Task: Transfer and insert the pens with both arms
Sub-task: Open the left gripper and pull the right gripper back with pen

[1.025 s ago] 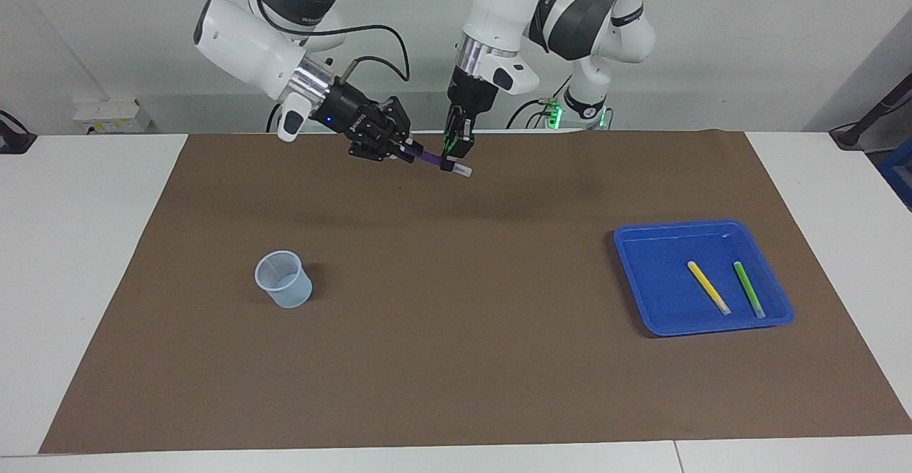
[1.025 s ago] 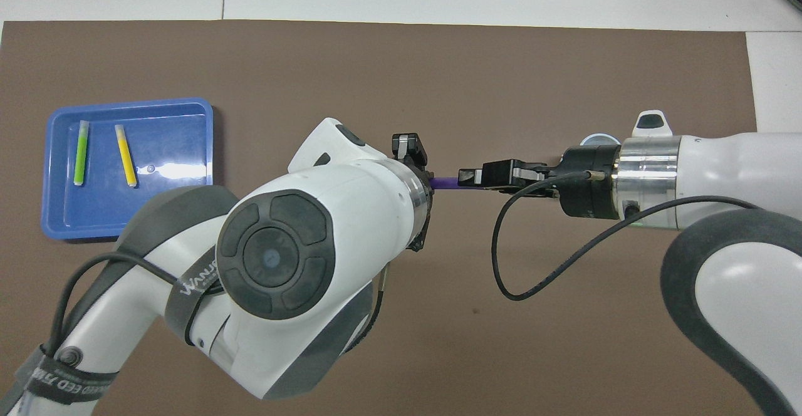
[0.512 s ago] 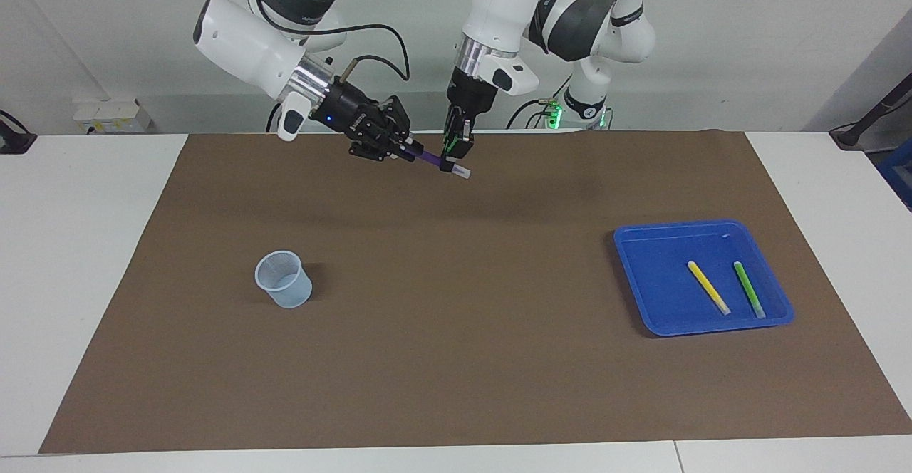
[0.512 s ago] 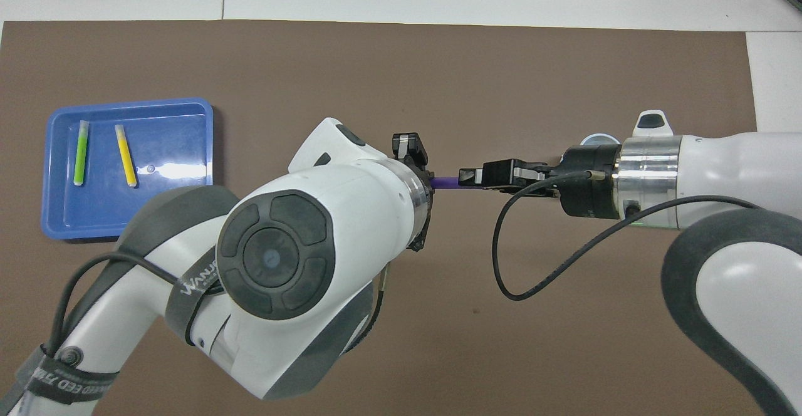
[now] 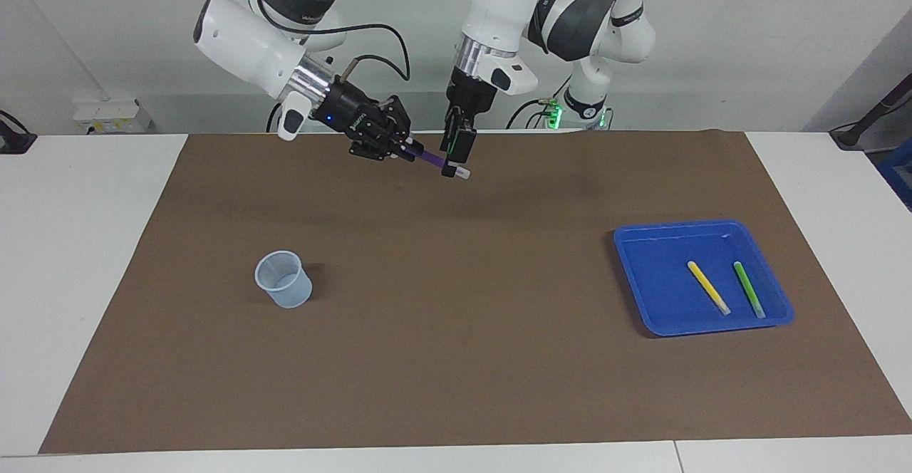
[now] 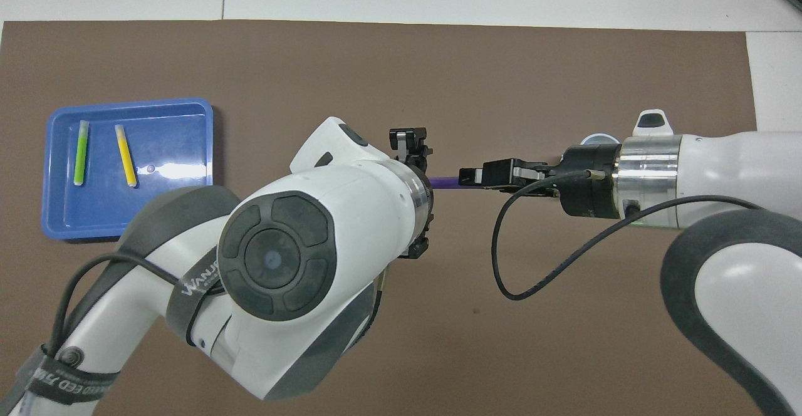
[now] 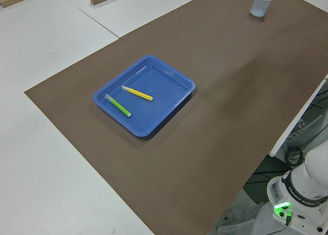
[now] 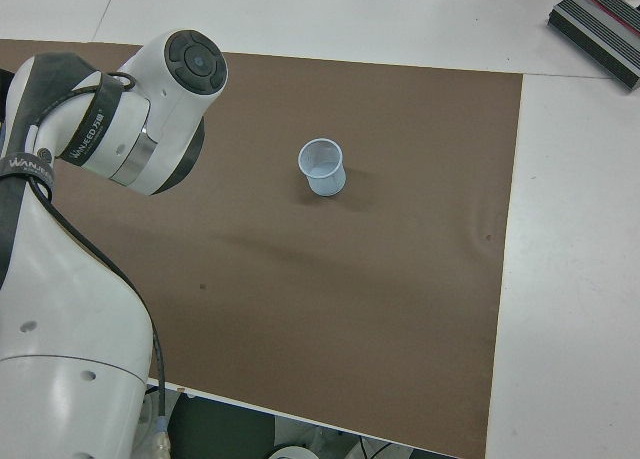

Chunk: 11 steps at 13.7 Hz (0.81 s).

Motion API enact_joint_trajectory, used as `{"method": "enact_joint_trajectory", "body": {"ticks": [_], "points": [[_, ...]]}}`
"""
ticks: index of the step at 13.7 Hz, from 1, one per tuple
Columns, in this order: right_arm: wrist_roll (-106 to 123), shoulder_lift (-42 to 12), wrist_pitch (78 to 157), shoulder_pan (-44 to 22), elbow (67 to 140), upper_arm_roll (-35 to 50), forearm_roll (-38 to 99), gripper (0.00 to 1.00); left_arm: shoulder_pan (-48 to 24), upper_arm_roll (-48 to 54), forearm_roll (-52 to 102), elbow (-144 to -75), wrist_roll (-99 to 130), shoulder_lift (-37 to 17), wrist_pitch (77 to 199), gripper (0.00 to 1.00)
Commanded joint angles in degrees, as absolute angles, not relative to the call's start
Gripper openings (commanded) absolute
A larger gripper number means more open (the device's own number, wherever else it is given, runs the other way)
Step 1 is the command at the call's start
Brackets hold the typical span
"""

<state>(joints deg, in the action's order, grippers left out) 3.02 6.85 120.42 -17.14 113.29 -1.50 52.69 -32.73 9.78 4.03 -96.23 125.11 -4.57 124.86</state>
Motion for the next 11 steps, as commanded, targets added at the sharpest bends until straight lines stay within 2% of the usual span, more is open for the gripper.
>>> {"method": "enact_joint_trajectory", "body": {"ticks": [1, 6, 11], "points": [[-0.61, 6.5, 116.12, -15.56, 109.44, -1.32, 45.65, 0.0, -32.26, 8.62, 3.78, -96.77, 120.52, -2.9, 120.87, 1.0], [0.09, 6.5, 108.2, -10.55, 106.53, -1.41, 29.31, 0.0, -24.27, 8.53, 3.78, -96.77, 102.34, -0.62, 110.32, 1.0], [3.68, 6.5, 106.08, -7.13, 106.52, -1.49, 12.77, 0.0, -15.05, 8.44, 3.96, -98.61, 81.62, 0.79, 106.36, 1.0]]}}
